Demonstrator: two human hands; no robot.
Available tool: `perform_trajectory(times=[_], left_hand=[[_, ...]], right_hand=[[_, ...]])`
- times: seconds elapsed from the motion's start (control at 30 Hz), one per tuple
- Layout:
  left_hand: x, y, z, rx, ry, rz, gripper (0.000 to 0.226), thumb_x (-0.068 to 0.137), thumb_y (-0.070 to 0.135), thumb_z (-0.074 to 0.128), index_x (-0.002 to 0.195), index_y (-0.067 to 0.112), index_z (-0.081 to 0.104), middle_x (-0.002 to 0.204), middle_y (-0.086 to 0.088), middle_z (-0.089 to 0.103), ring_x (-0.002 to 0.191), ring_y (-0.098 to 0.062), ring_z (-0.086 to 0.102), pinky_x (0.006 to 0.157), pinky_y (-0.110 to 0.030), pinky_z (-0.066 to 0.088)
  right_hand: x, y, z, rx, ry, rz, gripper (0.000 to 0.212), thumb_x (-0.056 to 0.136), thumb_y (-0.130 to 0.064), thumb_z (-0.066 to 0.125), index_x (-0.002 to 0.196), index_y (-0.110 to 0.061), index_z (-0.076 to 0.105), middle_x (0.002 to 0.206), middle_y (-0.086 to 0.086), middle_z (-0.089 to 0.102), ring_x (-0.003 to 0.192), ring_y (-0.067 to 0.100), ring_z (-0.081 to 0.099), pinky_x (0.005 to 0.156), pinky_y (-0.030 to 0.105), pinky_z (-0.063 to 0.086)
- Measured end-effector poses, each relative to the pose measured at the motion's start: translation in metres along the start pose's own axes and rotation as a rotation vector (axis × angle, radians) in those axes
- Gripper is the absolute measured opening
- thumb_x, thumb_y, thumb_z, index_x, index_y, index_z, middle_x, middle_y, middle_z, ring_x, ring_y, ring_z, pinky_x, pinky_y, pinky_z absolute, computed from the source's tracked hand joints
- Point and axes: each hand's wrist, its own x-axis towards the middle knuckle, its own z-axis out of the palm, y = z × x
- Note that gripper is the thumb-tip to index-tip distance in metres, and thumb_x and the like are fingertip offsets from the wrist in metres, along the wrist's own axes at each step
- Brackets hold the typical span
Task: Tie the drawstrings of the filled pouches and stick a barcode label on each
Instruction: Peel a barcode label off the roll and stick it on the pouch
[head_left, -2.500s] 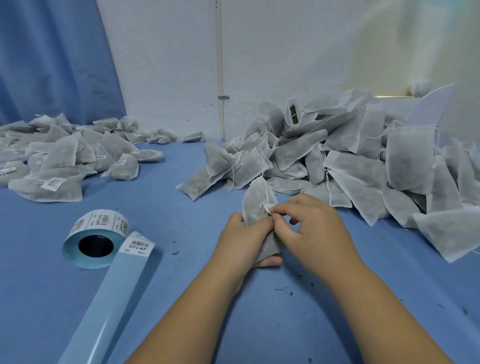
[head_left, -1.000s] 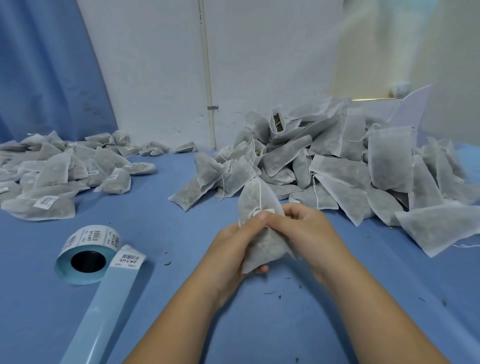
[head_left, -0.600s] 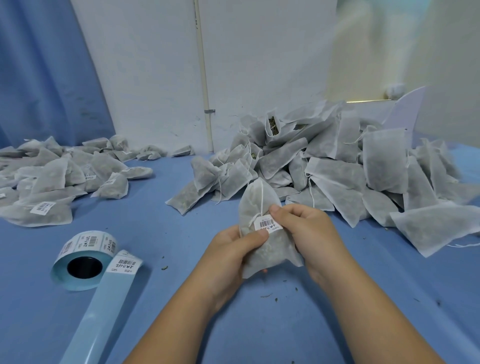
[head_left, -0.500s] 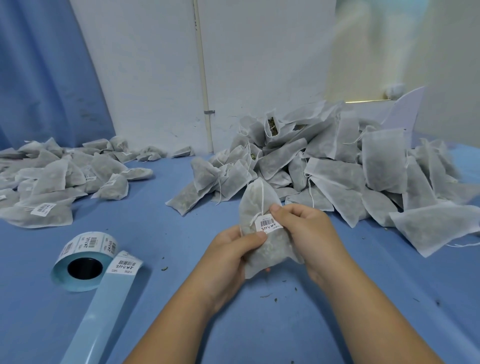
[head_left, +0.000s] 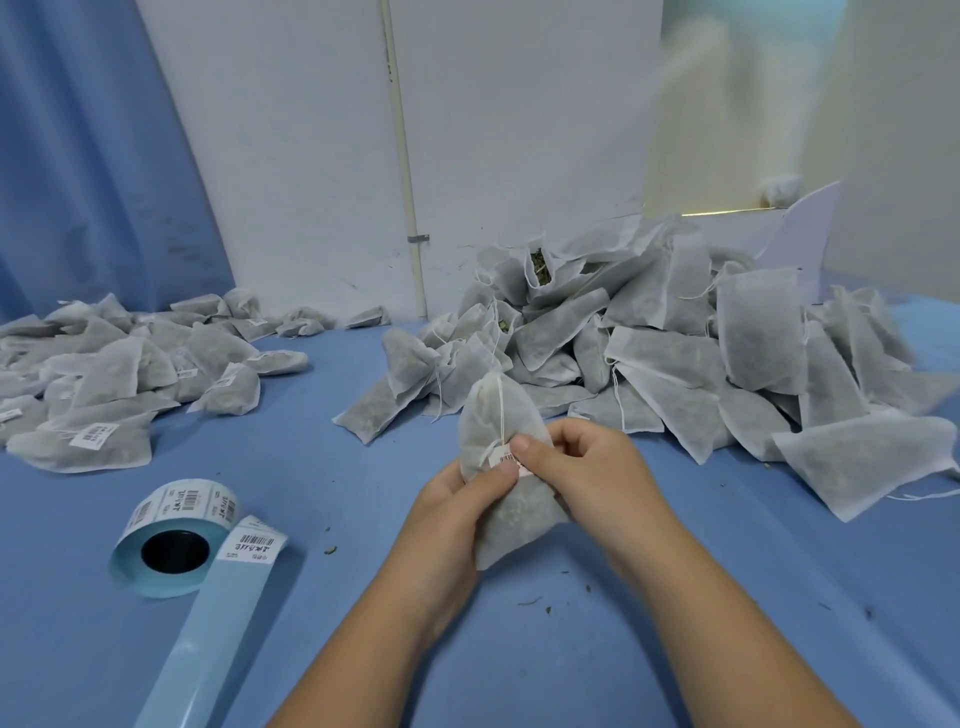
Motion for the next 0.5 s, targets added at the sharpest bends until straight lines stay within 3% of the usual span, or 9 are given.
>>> perform_trajectory(times=[0.2, 0.37, 0.5], left_hand=[[0.0003, -0.0017, -0.0020, 0.003, -0.050, 0.007, 0.037, 0.077, 0.011, 0.064, 0.113, 0.001, 0.068, 0.112, -0.020, 0.072, 0.101, -0.026, 0.071, 0.081, -0.027, 0.057], [0.0002, -0.0004, 0.0022, -0.058, -0.049, 0.011, 0.052, 0.066, 0.004, 0.050, 0.113, -0.006, 0.067, 0.121, -0.029, 0.064, 0.103, -0.030, 0.065, 0.093, -0.039, 0.052], [-0.0047, 0.0050, 0.0020, -0.135, -0.111, -0.009, 0.042, 0.074, 0.014, 0.049, 0.104, 0.001, 0.075, 0.118, -0.022, 0.068, 0.110, -0.028, 0.067, 0.089, -0.035, 0.057]], right_hand=[[0.0040, 0.0037, -0.0018, 0.008, 0.022, 0.006, 0.016, 0.088, -0.024, 0.070, 0.081, -0.009, 0.071, 0.070, 0.002, 0.068, 0.063, 0.011, 0.061, 0.059, 0.025, 0.050], [0.0042, 0.0018, -0.0006, 0.027, 0.048, -0.018, 0.020, 0.089, -0.029, 0.069, 0.075, -0.014, 0.072, 0.070, -0.003, 0.071, 0.062, 0.005, 0.061, 0.060, 0.021, 0.048], [-0.0029, -0.0003, 0.0044, -0.014, -0.131, -0.042, 0.025, 0.073, -0.047, 0.074, 0.086, -0.026, 0.073, 0.087, -0.001, 0.075, 0.077, 0.010, 0.069, 0.069, 0.024, 0.054]])
